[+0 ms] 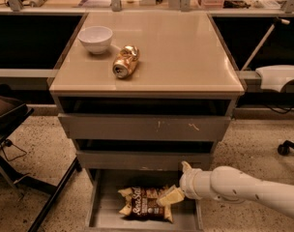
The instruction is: Pick brown chip bag from bottom drawer and place on counter
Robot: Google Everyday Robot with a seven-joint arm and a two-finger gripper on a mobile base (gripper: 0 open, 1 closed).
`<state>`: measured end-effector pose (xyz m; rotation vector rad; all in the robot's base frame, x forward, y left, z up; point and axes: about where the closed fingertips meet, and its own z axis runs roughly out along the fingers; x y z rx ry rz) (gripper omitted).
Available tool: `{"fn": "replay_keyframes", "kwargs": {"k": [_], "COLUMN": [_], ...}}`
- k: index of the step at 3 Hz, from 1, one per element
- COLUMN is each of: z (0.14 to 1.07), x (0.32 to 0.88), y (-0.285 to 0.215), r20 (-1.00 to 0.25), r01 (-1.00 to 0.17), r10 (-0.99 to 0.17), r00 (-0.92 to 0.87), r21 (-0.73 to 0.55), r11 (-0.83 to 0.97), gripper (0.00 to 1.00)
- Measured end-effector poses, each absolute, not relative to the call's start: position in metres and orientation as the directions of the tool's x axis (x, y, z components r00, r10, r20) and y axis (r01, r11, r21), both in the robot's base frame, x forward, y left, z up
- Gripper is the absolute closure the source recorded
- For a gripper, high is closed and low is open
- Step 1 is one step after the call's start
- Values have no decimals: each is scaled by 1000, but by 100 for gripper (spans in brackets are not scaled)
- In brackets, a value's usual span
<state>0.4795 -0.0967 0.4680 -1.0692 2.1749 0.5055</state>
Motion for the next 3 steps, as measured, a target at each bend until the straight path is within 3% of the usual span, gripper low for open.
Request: {"fn": "replay_keyframes", "kwargs": {"k": [1,3], "z": [409,395], "x": [540,537], "y": [-82,-73], "r20": [-750,-756], "r01": [-723,-724], "r10": [-450,-435], "r00": [-484,-489], "r21": [54,75], "r11": [689,685], "gripper": [0,0]}}
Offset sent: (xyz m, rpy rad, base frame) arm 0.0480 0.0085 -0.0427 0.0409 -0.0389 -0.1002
